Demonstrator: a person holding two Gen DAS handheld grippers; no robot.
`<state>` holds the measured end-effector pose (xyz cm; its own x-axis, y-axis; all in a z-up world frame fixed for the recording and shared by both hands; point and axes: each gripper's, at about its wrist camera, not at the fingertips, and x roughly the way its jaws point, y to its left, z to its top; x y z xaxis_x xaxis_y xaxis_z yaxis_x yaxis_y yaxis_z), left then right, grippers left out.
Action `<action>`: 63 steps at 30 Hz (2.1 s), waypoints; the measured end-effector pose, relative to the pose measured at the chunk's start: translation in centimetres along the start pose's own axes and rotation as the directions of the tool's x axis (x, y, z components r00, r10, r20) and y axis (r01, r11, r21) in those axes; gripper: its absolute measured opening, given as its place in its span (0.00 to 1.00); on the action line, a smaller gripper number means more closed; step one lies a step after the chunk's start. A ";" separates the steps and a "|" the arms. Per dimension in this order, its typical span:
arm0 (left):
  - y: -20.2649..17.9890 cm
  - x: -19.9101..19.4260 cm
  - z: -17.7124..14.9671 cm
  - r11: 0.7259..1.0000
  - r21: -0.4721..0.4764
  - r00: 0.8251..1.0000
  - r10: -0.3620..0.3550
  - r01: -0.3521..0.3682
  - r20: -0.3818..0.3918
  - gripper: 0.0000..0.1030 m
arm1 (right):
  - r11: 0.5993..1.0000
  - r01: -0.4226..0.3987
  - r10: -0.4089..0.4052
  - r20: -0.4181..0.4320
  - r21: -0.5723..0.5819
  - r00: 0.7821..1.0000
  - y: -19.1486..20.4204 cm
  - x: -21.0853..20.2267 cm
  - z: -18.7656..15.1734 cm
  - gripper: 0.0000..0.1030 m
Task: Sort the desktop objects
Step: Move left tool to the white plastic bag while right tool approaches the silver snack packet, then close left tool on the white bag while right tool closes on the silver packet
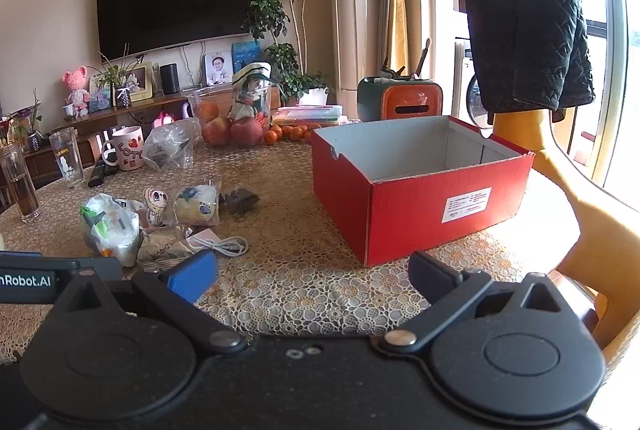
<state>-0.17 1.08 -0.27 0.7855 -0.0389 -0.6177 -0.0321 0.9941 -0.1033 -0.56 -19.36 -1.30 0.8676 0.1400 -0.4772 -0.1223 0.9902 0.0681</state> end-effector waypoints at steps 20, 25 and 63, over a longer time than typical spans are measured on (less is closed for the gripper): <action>4.5 4.2 2.0 0.992 -0.050 0.993 0.117 -0.116 0.018 1.00 | 0.988 -0.113 0.109 -0.043 -0.101 0.993 2.1 4.7 0.1 0.99; 5.6 6.4 2.9 0.988 -0.060 0.990 0.142 -0.142 0.007 1.00 | 0.975 -0.162 0.156 -0.050 -0.150 0.986 3.9 6.8 0.4 0.99; 9.7 17.1 6.2 0.971 -0.141 0.978 0.181 -0.195 -0.106 0.99 | 0.943 -0.262 0.235 -0.150 -0.203 0.960 13.3 17.5 -0.9 0.81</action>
<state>16.81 10.68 -6.98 0.6964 0.1309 -0.7056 -0.2716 0.9582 -0.0902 12.60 -3.70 -9.54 0.7324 0.3671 -0.5734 -0.4408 0.8975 0.0115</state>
